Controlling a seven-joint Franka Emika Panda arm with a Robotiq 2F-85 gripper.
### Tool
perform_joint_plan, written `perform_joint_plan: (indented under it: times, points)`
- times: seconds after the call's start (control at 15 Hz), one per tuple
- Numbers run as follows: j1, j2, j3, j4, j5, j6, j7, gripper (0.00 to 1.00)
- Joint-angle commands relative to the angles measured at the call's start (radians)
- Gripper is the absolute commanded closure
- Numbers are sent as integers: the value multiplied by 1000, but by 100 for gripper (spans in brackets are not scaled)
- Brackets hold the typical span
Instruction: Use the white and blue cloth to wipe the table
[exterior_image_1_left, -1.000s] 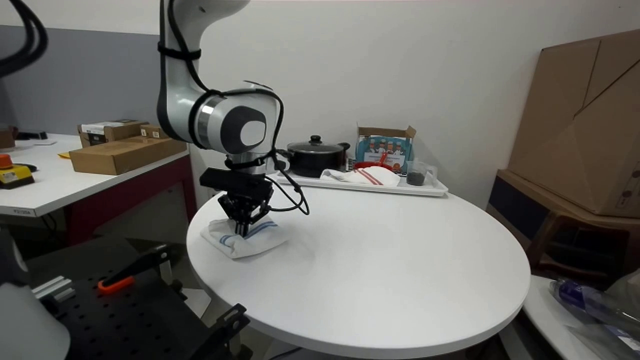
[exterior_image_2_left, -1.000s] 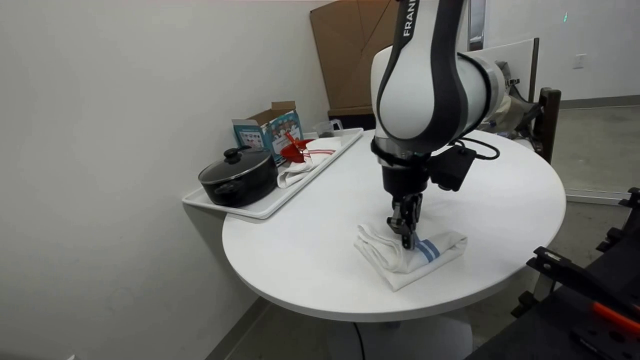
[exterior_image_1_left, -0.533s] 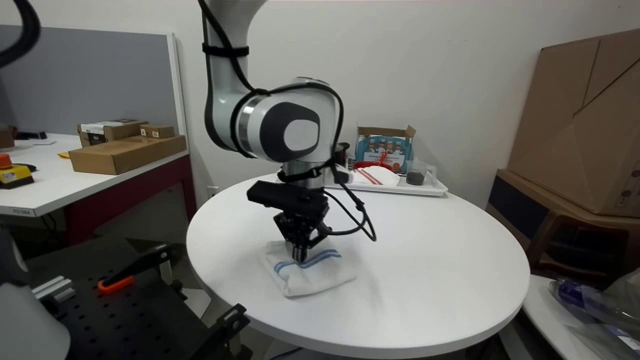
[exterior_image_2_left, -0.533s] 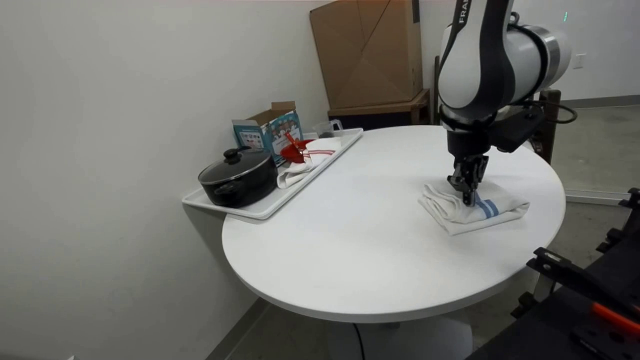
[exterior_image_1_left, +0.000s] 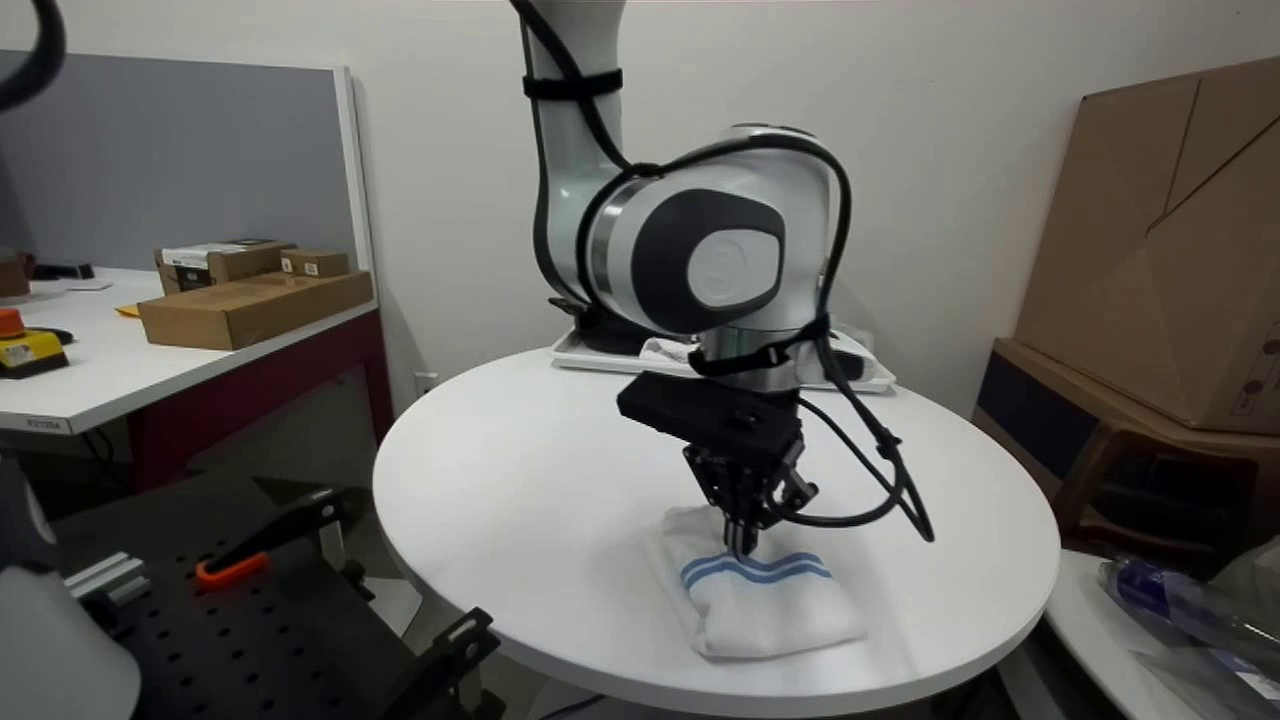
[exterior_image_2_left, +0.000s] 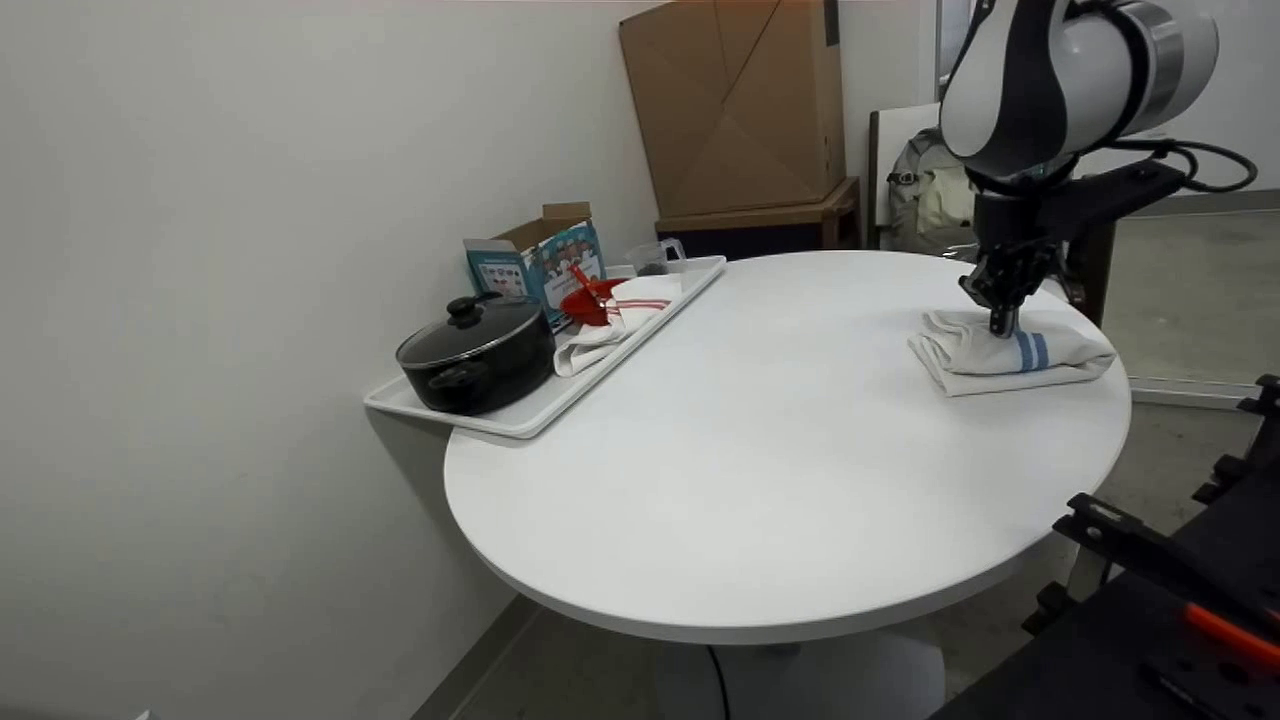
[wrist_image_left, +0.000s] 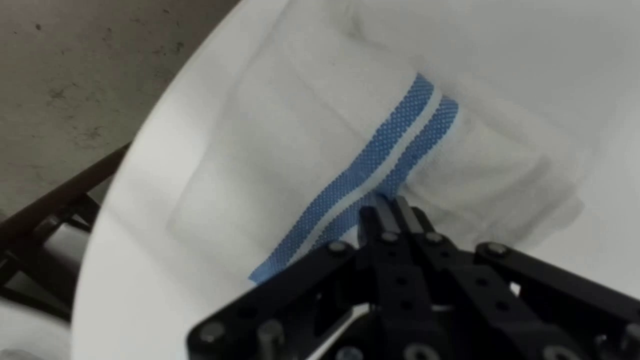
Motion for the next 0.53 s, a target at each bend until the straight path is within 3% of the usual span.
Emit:
perform_joint_plan:
  times: [0.0,0.47]
  points:
    - [-31,66,-40,125,27,-10,7,100]
    - [-30,223,-120,356,33,-53,73,100]
